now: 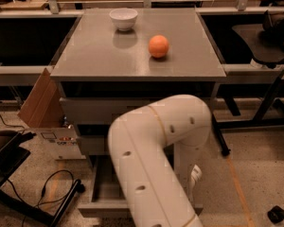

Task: Open bottom drawer

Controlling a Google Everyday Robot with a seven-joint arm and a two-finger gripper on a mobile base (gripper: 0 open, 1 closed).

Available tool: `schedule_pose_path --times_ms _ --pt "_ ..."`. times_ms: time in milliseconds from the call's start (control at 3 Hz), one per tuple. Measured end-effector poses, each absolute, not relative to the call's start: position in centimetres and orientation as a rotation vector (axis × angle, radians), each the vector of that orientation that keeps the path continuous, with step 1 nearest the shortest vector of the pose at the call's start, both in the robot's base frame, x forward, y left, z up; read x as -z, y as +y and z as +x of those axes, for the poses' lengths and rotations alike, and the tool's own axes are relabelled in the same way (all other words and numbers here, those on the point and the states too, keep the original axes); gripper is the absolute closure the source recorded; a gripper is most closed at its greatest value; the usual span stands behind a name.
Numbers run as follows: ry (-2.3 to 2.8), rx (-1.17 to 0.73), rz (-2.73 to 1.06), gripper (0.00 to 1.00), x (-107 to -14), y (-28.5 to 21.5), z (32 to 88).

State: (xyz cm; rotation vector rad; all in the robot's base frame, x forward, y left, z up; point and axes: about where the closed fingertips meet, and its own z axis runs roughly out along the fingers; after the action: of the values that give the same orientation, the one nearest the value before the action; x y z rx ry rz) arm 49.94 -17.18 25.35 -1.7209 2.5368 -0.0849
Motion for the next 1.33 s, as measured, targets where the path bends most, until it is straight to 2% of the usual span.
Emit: schedule_pose_path --times_ms 333,667,1000,1333 --pt "2.427 0.188 -1.808 0.66 -29.5 -15.6 51.7" --pt "2.255 0.134 -1.912 0.88 -30.4 -11.4 53.9" --pt "2.139 0.014 -1.899 1.0 -28.5 -10.7 54.6" --pt "2.038 -0.02 -1.848 1.0 -26.3 -13.7 56.7"
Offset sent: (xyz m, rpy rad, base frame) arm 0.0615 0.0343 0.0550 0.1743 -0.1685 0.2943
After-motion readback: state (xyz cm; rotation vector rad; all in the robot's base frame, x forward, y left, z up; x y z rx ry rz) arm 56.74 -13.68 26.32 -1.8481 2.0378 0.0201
